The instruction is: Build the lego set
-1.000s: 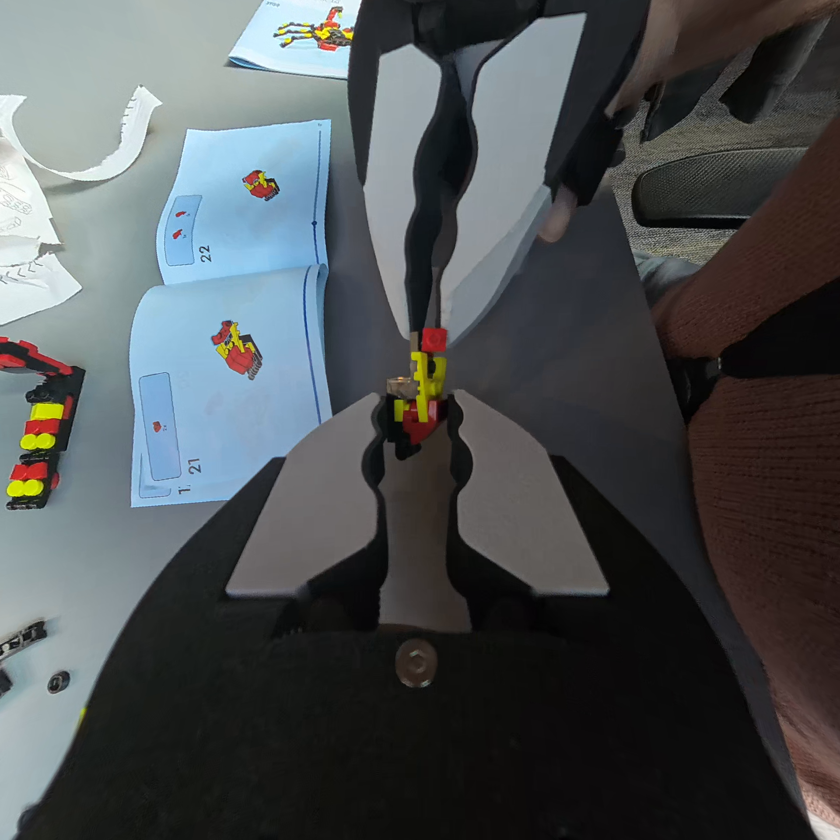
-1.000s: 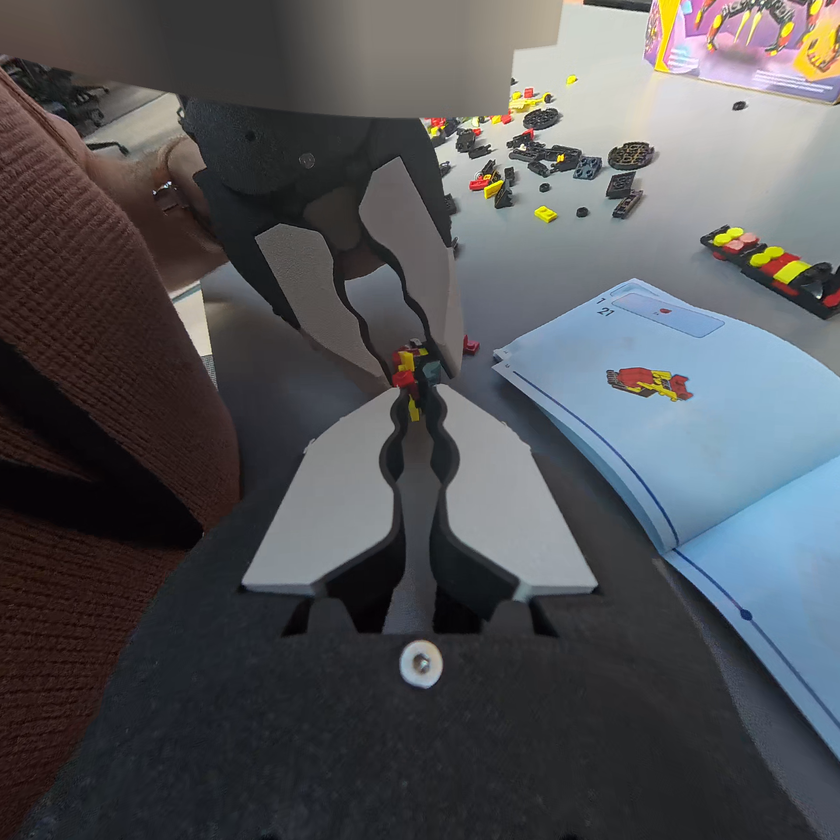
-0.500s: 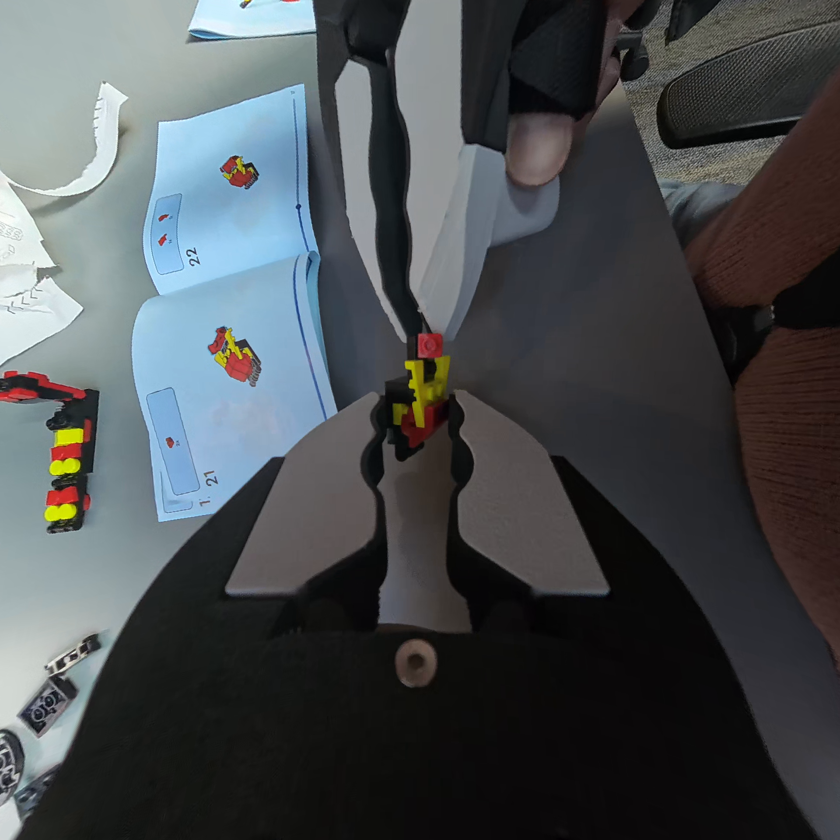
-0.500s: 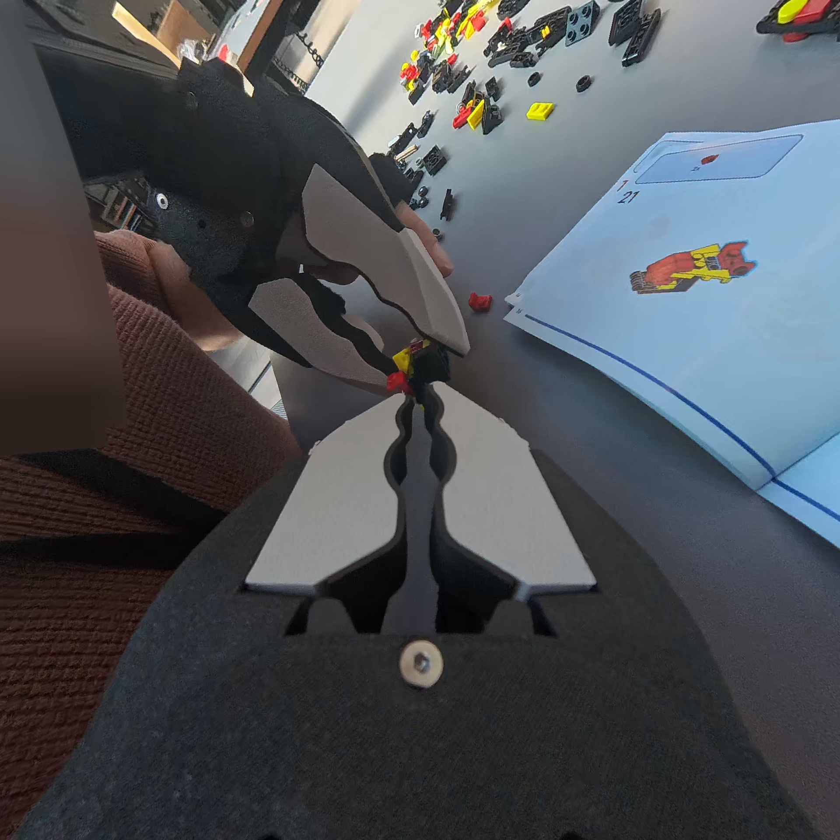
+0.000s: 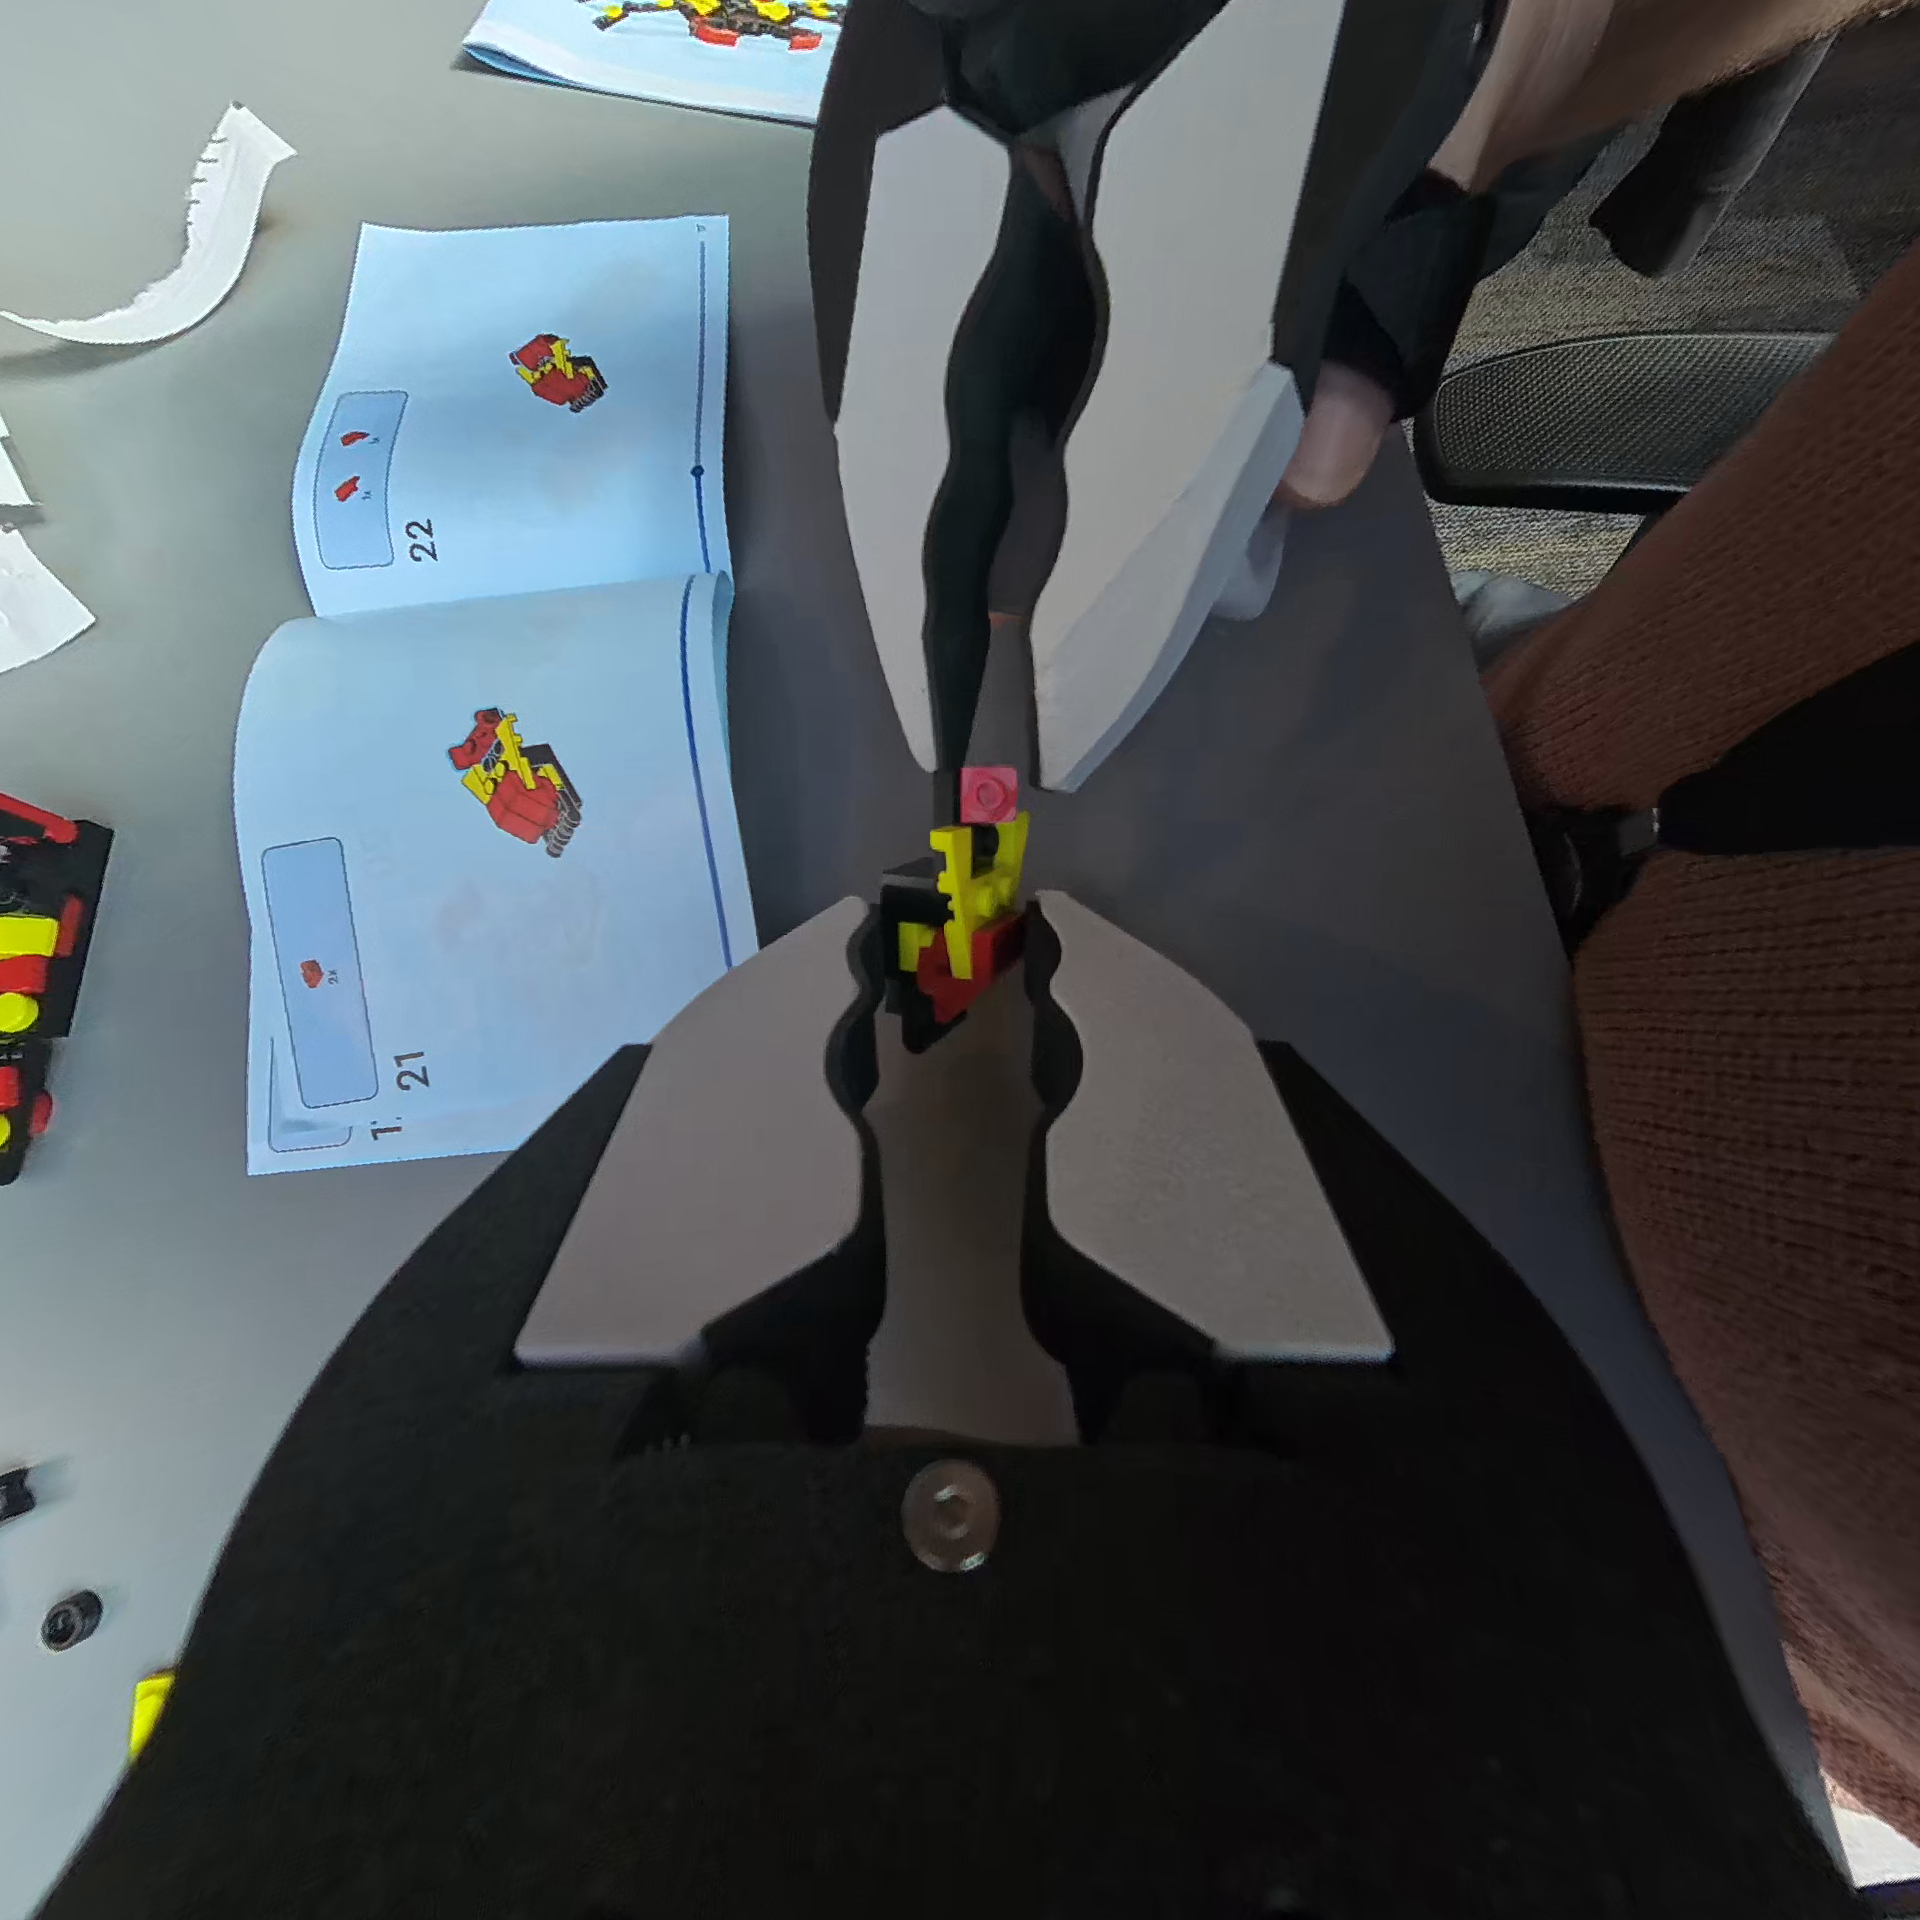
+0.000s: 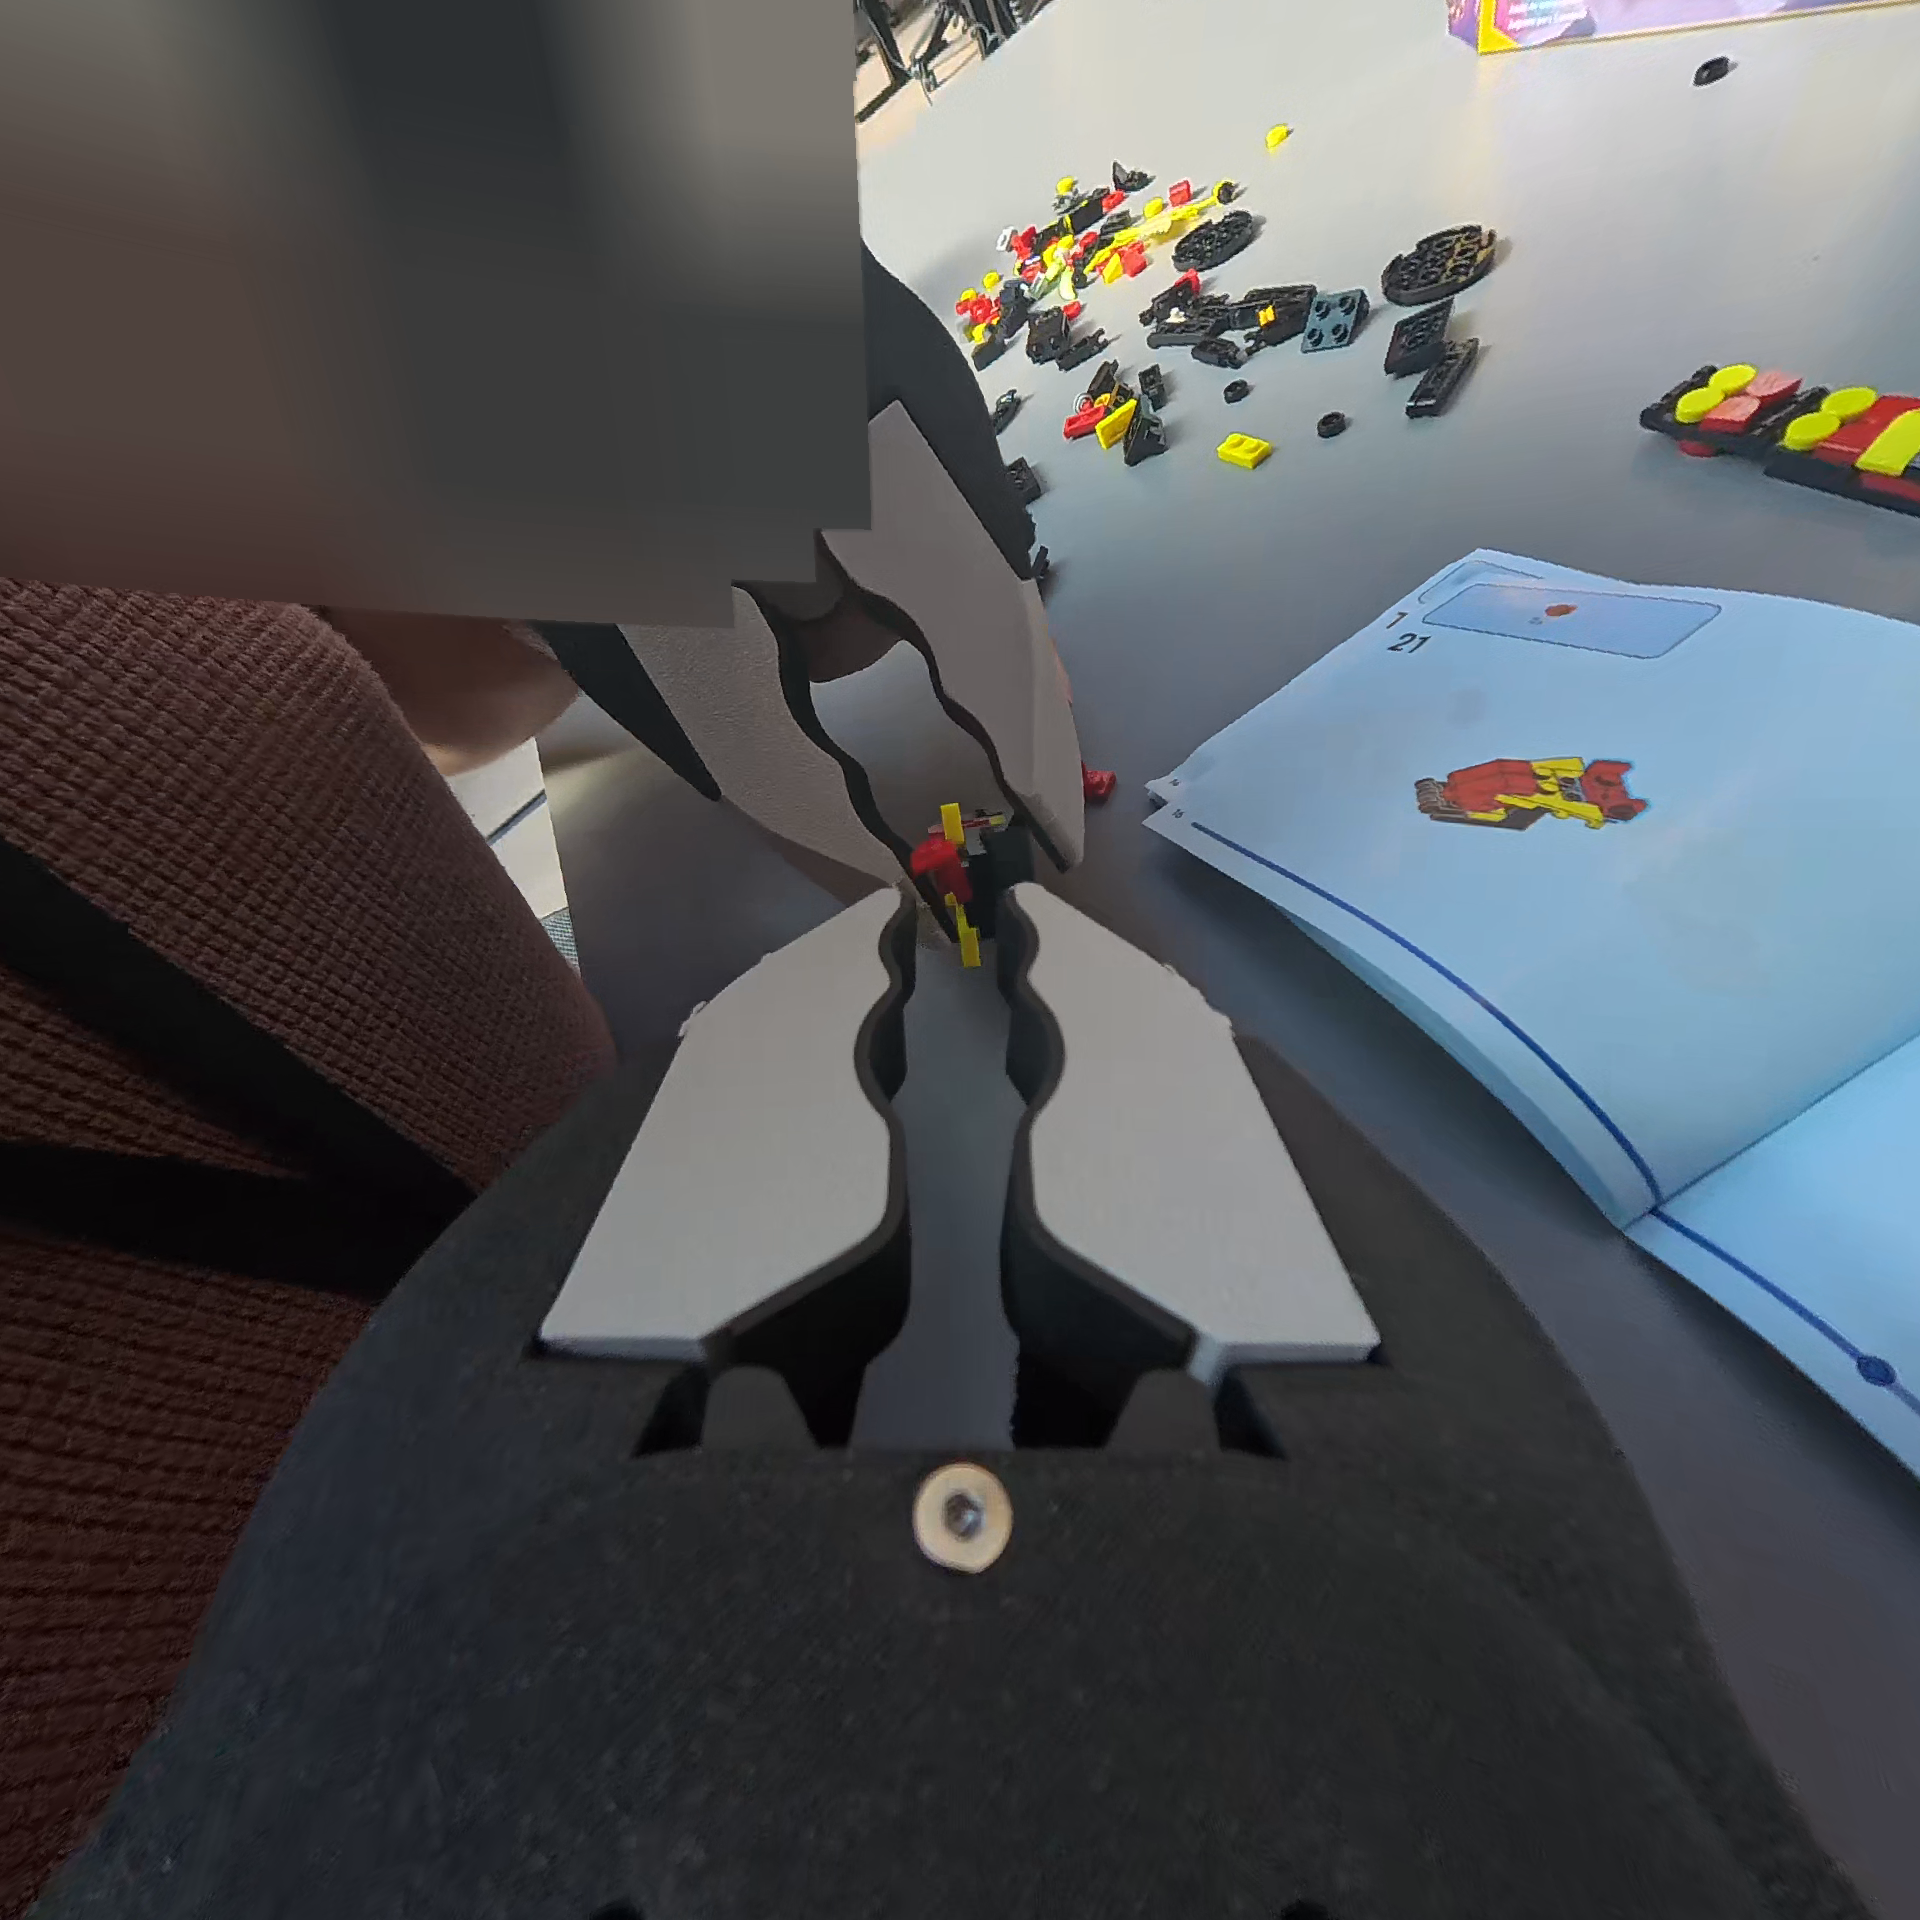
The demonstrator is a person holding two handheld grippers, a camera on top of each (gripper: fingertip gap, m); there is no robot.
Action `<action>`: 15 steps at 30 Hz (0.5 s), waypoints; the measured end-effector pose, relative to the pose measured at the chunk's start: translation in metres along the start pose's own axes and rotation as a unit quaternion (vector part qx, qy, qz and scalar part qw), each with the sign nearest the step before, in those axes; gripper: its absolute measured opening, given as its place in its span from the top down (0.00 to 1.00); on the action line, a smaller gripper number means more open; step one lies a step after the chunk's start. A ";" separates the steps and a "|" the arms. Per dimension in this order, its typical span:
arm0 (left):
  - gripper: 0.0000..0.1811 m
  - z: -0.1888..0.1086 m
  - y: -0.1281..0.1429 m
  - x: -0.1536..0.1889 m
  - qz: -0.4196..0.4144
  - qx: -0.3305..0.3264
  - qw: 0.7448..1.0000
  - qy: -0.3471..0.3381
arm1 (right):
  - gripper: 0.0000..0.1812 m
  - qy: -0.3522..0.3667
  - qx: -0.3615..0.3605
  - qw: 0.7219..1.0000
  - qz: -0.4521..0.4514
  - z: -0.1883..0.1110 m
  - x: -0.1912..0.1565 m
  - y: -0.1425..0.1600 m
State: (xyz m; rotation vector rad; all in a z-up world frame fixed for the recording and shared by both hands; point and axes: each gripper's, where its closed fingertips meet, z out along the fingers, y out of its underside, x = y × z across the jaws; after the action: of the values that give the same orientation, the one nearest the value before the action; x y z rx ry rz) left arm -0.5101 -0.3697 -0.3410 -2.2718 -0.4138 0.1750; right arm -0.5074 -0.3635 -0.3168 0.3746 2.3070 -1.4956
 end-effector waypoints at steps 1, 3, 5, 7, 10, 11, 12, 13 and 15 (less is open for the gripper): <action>0.86 0.000 0.000 0.001 0.002 -0.003 1.000 0.004 | 0.92 0.007 0.003 1.000 -0.016 0.000 0.001 -0.001; 0.86 0.001 0.000 0.002 0.003 -0.003 1.000 0.009 | 0.90 0.022 0.004 0.999 -0.045 -0.001 0.004 -0.002; 0.86 0.000 -0.001 0.003 -0.003 0.002 1.000 0.014 | 0.92 0.019 0.009 0.997 -0.077 -0.002 0.001 -0.003; 0.86 0.000 -0.002 0.005 -0.004 0.002 1.000 0.023 | 0.92 0.016 0.006 0.995 -0.097 0.000 -0.001 -0.001; 0.86 0.001 -0.003 0.006 -0.002 0.003 1.000 0.028 | 0.92 0.016 0.014 0.992 -0.128 0.000 -0.003 -0.004; 0.86 0.001 -0.003 0.007 -0.001 0.001 1.000 0.029 | 0.93 0.013 0.011 0.991 -0.136 0.000 -0.003 -0.004; 0.86 0.001 -0.003 0.007 0.001 -0.001 0.999 0.032 | 0.93 0.009 0.009 0.990 -0.143 0.001 -0.004 -0.003; 0.86 0.001 -0.003 0.008 0.002 -0.001 0.999 0.034 | 0.94 0.004 0.011 0.989 -0.149 0.001 -0.006 -0.003; 0.86 0.002 -0.003 0.010 0.005 -0.002 0.999 0.037 | 0.94 -0.005 0.011 0.988 -0.154 0.001 -0.006 -0.003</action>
State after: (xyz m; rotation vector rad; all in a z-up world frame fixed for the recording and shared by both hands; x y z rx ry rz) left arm -0.5022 -0.3634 -0.3402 -2.2763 -0.3646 0.0960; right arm -0.5026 -0.3656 -0.3121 0.0134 2.4262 -1.6568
